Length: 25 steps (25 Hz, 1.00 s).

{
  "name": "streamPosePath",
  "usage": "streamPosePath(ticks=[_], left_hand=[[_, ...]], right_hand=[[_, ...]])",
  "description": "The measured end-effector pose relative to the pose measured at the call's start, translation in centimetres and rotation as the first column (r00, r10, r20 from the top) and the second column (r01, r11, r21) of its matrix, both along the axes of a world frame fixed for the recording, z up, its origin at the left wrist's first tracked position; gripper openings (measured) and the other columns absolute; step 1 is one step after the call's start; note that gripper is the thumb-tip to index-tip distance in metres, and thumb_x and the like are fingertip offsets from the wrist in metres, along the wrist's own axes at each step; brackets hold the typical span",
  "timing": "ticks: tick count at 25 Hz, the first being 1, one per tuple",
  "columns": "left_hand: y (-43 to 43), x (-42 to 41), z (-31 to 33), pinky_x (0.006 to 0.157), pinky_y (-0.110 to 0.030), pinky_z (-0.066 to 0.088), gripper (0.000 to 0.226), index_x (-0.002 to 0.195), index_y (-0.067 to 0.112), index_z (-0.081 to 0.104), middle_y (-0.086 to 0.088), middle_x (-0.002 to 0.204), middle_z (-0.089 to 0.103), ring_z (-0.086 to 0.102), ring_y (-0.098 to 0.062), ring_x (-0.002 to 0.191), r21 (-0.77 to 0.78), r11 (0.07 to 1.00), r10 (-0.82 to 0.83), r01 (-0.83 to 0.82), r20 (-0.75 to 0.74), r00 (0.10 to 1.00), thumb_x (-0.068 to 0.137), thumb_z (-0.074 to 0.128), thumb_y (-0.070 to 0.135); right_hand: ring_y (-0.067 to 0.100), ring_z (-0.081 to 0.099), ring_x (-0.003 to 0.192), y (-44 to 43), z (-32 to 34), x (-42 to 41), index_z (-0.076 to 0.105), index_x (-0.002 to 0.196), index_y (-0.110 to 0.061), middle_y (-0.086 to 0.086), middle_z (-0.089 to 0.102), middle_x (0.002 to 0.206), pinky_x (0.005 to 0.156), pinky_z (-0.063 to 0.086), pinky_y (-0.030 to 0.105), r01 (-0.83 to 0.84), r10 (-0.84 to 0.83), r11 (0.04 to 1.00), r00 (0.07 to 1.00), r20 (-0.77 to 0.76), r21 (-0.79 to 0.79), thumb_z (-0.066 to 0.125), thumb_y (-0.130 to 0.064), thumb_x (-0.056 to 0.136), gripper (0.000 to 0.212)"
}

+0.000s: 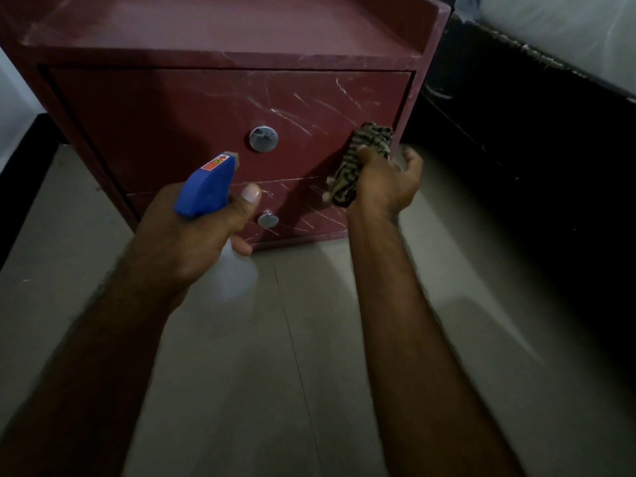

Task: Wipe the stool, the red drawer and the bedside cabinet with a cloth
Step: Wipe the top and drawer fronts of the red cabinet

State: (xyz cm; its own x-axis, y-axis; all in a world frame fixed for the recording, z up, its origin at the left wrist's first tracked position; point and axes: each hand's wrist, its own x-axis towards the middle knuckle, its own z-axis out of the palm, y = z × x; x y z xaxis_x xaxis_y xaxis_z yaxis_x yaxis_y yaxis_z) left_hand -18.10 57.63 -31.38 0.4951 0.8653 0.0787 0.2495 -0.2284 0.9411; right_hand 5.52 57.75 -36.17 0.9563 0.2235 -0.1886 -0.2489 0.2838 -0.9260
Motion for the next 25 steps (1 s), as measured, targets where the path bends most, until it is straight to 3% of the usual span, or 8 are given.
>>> streamPosePath(ticks=[3, 5, 8, 11, 17, 21, 25], left_hand=[[0.3, -0.1, -0.2, 0.09, -0.058, 0.056, 0.011, 0.071, 0.065, 0.06, -0.001, 0.076, 0.071, 0.073, -0.022, 0.068, -0.006, 1.0, 0.006, -0.006, -0.012, 1.0, 0.081, 0.062, 0.06], [0.5, -0.1, -0.2, 0.091, -0.058, 0.055, 0.007, 0.075, 0.058, 0.06, -0.004, 0.075, 0.071, 0.074, -0.024, 0.069, -0.004, 1.0, 0.016, -0.016, -0.01, 1.0, 0.08, 0.063, 0.061], [0.3, 0.0, 0.0, 0.092, -0.055, 0.055, 0.013, 0.081, 0.047, 0.055, -0.01, 0.079, 0.071, 0.074, -0.027, 0.072, 0.004, 1.0, 0.021, -0.021, -0.017, 1.0, 0.082, 0.063, 0.058], [0.2, -0.2, 0.2, 0.09, -0.054, 0.056, 0.01, 0.076, 0.052, 0.059, -0.01, 0.079, 0.071, 0.074, -0.026, 0.071, 0.009, 1.0, 0.011, -0.01, -0.015, 1.0, 0.082, 0.063, 0.058], [0.7, -0.6, -0.3, 0.091, -0.058, 0.055, 0.01, 0.075, 0.057, 0.058, -0.006, 0.077, 0.071, 0.074, -0.026, 0.07, 0.022, 1.0, 0.02, -0.019, -0.023, 1.0, 0.083, 0.063, 0.061], [0.9, -0.8, -0.3, 0.091, -0.058, 0.055, 0.01, 0.075, 0.059, 0.059, -0.001, 0.075, 0.073, 0.074, -0.027, 0.07, 0.025, 1.0, 0.015, -0.014, -0.025, 1.0, 0.084, 0.062, 0.062], [0.9, -1.0, -0.3, 0.09, -0.059, 0.055, 0.012, 0.078, 0.053, 0.057, -0.009, 0.075, 0.07, 0.074, -0.027, 0.069, 0.039, 0.999, 0.01, -0.01, -0.002, 1.0, 0.084, 0.063, 0.06]], right_hand=[[0.018, 0.077, 0.09, 0.5, 2.3, 0.0, 0.056, 0.125, -0.021, 0.001, 0.075, 0.104, 0.08, 0.066, 0.043, -0.031, 0.025, 0.99, 0.999, 0.039, 0.141, 0.085, -0.003, 0.079, 0.058], [0.02, 0.078, 0.092, 0.6, 2.9, 0.1, 0.055, 0.128, -0.018, 0.004, 0.075, 0.106, 0.082, 0.066, 0.044, -0.047, 0.039, 0.968, 0.999, 0.037, 0.245, 0.085, 0.001, 0.079, 0.06], [0.018, 0.075, 0.091, 0.3, 0.7, 0.4, 0.054, 0.132, -0.02, 0.003, 0.071, 0.109, 0.081, 0.066, 0.04, 0.001, 0.003, 0.991, 0.999, -0.034, 0.134, 0.086, -0.003, 0.08, 0.064], [0.019, 0.073, 0.092, 0.2, -1.2, 0.4, 0.055, 0.129, -0.025, 0.004, 0.067, 0.109, 0.081, 0.066, 0.043, 0.071, -0.067, 0.997, 0.993, -0.1, 0.039, 0.089, -0.008, 0.077, 0.064], [0.012, 0.073, 0.09, 1.3, 3.6, 0.0, 0.059, 0.127, -0.017, 0.001, 0.071, 0.106, 0.077, 0.064, 0.027, 0.062, -0.08, 0.991, 0.986, 0.149, 0.119, 0.089, -0.012, 0.08, 0.056], [0.011, 0.075, 0.094, 1.4, 3.3, 0.6, 0.058, 0.123, -0.025, -0.001, 0.073, 0.108, 0.084, 0.065, 0.038, 0.1, -0.123, 0.99, 0.957, 0.261, 0.101, 0.089, -0.013, 0.078, 0.056], [0.012, 0.075, 0.098, 1.2, 1.2, 0.7, 0.058, 0.134, -0.018, -0.002, 0.074, 0.111, 0.087, 0.064, 0.043, 0.136, -0.141, 0.99, 0.952, 0.271, 0.036, 0.088, -0.013, 0.077, 0.064]])
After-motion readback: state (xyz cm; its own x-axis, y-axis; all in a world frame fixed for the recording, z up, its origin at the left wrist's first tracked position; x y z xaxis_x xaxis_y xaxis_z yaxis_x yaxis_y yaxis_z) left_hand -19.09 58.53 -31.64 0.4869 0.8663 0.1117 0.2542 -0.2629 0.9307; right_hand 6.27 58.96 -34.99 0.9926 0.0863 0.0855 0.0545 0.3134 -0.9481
